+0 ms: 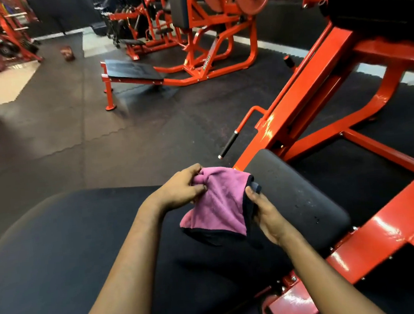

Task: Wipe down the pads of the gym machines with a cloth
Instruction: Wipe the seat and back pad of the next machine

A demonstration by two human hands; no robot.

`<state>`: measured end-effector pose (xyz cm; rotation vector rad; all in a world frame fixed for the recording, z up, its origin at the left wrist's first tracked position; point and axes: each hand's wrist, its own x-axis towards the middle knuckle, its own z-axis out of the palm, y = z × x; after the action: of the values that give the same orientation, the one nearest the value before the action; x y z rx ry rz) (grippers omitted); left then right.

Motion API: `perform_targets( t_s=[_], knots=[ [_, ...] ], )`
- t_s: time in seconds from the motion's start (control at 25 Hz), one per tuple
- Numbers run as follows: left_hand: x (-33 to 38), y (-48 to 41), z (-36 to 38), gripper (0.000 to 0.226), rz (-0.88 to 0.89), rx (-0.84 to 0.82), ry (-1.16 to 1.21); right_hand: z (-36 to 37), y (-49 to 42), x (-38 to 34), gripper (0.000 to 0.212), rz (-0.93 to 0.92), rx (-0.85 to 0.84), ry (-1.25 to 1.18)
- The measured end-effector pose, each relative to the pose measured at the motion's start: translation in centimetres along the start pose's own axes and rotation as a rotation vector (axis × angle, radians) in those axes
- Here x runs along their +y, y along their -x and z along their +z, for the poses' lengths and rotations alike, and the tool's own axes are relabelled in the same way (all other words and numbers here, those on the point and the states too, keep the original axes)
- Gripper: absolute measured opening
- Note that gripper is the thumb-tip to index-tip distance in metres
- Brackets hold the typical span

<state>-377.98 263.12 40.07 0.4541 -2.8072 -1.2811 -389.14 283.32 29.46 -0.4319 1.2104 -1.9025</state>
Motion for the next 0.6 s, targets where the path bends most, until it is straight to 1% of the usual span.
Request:
perform_targets(
  t_s=[0.08, 0.16, 0.24, 0.32, 0.36, 0.44, 0.52, 0.6],
  knots=[
    [0.8, -0.2, -0.7, 0.014, 0.01, 0.022, 0.02, -0.9, -0.3, -1.1, 0.058, -0.061, 0.031, 0.122],
    [1.6, -0.4, -1.2, 0.028, 0.008, 0.055, 0.027, -1.6, -0.6, -1.7, 0.051, -0.113, 0.037, 0.194],
    [2.3, -0.7, -1.4, 0.037, 0.023, 0.09, 0.002, -1.9, -0.8, -2.1, 0.054, -0.148, 0.04, 0.216],
    [2.8, -0.9, -1.1, 0.032, 0.021, 0.1, -0.081, -1.9, -0.7, -2.3, 0.055, -0.126, 0.006, 0.212],
    [2.8, -1.0, -0.9, 0.03, 0.021, 0.1, -0.132, -2.0, -0.6, -2.2, 0.052, -0.105, -0.027, 0.227],
    [2.4, -1.4, -0.3, 0.033, 0.027, 0.097, -0.194, -2.3, -0.2, -2.0, 0.039, -0.081, -0.079, 0.324],
    [1.7, -1.9, 0.4, 0.035, 0.039, 0.083, -0.216, -2.8, 0.3, -1.9, 0.027, -0.085, -0.073, 0.46],
    [0.4, -2.6, 1.4, 0.034, 0.028, 0.062, -0.253, -3.5, 0.6, -2.5, 0.019, -0.081, -0.007, 0.57]
  ],
)
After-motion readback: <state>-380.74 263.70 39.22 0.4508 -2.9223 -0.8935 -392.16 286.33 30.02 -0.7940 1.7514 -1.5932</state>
